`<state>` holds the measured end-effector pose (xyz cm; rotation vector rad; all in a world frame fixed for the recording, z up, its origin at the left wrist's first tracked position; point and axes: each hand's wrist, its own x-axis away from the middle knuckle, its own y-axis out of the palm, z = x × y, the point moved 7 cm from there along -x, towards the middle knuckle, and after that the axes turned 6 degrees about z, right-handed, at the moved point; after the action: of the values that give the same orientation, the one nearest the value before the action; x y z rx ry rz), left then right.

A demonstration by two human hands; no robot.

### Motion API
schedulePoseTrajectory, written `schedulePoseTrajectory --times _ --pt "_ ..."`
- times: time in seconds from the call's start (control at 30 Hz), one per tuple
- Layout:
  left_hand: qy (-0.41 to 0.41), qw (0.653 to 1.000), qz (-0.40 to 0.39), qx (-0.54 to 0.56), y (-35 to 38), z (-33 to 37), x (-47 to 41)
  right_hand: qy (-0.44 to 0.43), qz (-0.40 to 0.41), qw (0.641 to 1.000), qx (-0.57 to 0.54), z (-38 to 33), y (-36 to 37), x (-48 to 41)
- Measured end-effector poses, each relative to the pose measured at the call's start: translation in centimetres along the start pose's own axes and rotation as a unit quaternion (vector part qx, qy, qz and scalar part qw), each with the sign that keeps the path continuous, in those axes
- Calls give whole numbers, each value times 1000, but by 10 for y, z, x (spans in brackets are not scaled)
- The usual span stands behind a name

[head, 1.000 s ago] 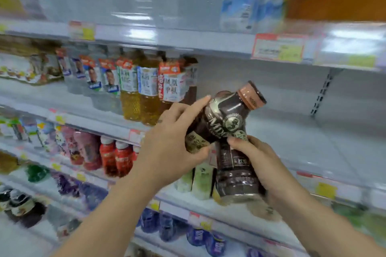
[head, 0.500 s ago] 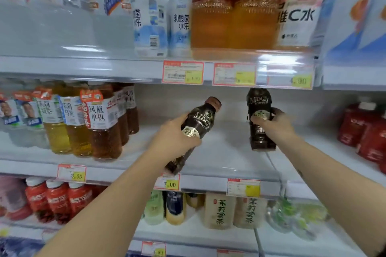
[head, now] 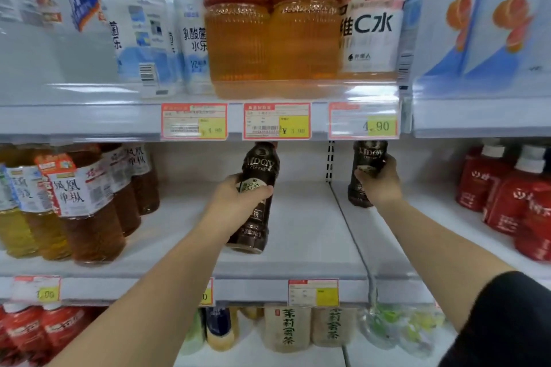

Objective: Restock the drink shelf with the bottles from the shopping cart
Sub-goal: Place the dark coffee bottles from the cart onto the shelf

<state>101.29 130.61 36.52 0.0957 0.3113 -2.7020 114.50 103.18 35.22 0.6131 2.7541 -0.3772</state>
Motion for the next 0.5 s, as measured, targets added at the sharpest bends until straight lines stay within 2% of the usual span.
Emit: schedulePoseTrajectory --times 0.17,0.37,0.5 --pt "23 998 32 46 16 -19 0 4 -42 999 9 8 17 -25" --pt "21 994 44 102 27 -26 -5 -21 -74 993 89 18 30 -55" --pt "15 992 52 115 27 -30 -9 -48 -52 993 97 15 35 -66"
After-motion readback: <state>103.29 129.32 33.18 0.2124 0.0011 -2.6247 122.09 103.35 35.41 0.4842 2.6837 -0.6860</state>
